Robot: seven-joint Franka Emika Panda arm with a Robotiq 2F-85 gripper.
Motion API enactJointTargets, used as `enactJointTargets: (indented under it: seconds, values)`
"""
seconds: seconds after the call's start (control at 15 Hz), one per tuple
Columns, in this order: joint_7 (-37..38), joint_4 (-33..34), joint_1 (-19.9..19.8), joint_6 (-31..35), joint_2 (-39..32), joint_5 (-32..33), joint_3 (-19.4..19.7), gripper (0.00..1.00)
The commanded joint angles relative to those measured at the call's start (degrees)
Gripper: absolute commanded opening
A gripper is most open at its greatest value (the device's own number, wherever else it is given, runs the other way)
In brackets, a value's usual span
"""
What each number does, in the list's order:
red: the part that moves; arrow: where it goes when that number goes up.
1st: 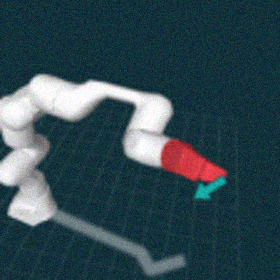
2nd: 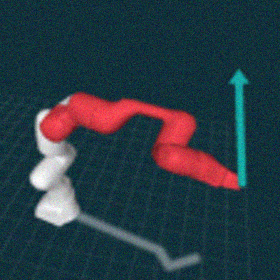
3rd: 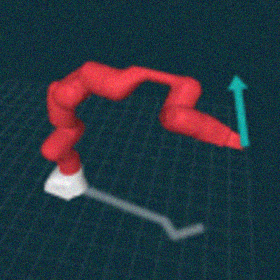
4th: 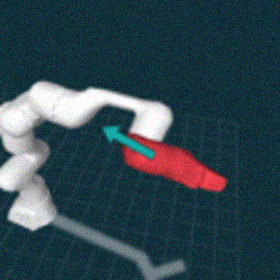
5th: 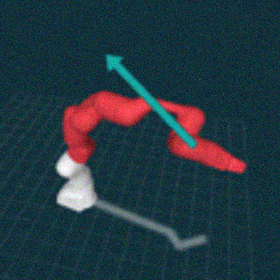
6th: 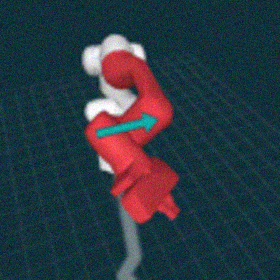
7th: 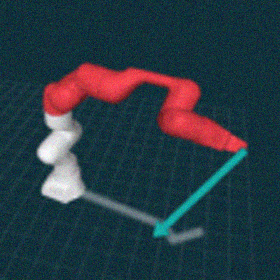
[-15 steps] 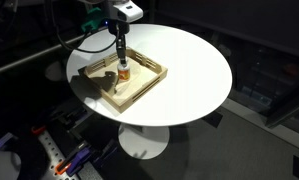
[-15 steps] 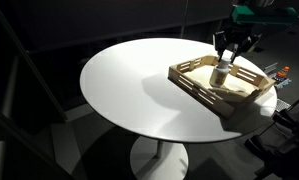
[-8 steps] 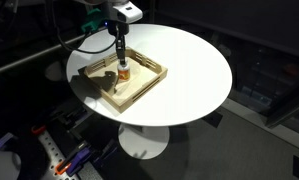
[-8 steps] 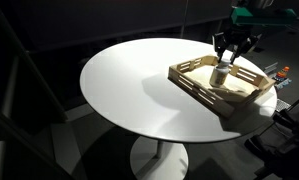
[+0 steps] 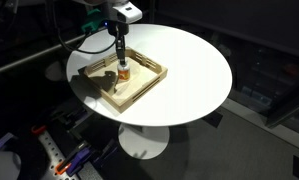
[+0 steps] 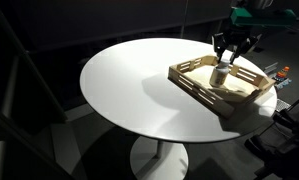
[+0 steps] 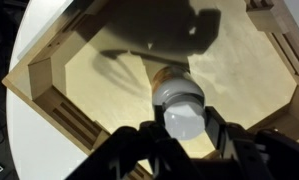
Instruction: Put the lid on the bottle
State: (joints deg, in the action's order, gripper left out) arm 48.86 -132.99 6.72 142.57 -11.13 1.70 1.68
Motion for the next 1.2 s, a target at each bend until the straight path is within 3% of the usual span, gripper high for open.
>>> enactJointTargets:
  seconds: [0.0,0.8,0.87,0.93,1.13]
  values:
    - [0.1,1.4,0.0,0.2,-1.0,0.7,-0.2,0.19]
    - [1.4,2.8,0.5,-0.7,-2.2,3.2,0.4,0.19]
    - [0.9,2.7,0.4,-1.0,-2.0,3.0,0.2,0.38]
    - [0.7,2.6,0.4,-1.1,-1.8,2.9,0.1,0.66]
    - [0.1,2.1,0.3,-1.6,-1.3,2.4,-0.1,0.85]
